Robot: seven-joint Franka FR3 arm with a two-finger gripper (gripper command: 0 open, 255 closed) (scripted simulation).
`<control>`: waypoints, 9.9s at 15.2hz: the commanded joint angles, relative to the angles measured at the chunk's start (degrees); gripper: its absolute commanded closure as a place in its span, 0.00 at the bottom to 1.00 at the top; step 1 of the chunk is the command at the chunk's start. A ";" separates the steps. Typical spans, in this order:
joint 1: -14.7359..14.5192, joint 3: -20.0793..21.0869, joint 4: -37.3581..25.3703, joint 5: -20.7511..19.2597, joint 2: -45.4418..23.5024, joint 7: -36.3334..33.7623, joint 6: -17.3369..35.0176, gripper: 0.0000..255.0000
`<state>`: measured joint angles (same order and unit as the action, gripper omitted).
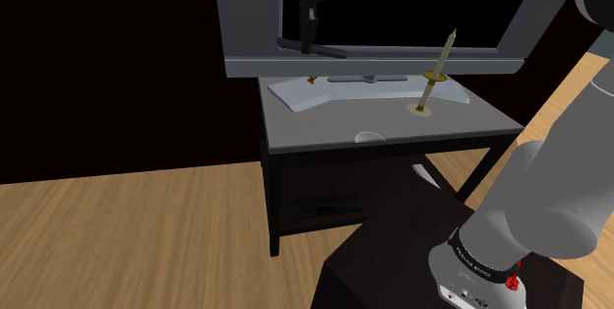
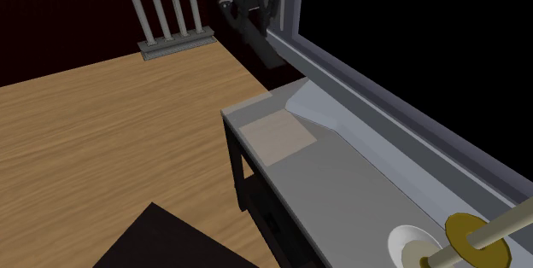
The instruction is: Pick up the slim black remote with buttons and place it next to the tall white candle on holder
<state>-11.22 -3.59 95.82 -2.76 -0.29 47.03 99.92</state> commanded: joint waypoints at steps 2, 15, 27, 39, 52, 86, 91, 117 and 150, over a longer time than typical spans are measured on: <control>0.00 0.00 -2.91 0.05 -0.44 0.12 -2.48 1.00; 0.06 -0.04 -17.53 0.29 -3.87 0.72 -13.66 1.00; 2.59 -2.28 -15.48 0.13 2.28 5.71 -17.53 1.00; 7.95 -9.58 0.97 -2.75 18.04 18.27 -15.96 1.00; 13.45 -20.44 6.10 -7.94 26.39 34.31 -17.22 1.00; 18.79 -33.47 24.74 -14.95 32.16 47.03 -1.37 1.00; 19.17 -34.25 28.76 -15.67 32.58 46.75 2.30 1.00; 19.38 -41.12 45.39 -18.58 28.66 46.72 23.00 1.00; 16.35 -48.11 52.06 -17.22 20.11 49.12 37.90 0.00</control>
<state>4.63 -52.39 148.28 -19.44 18.79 96.64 139.21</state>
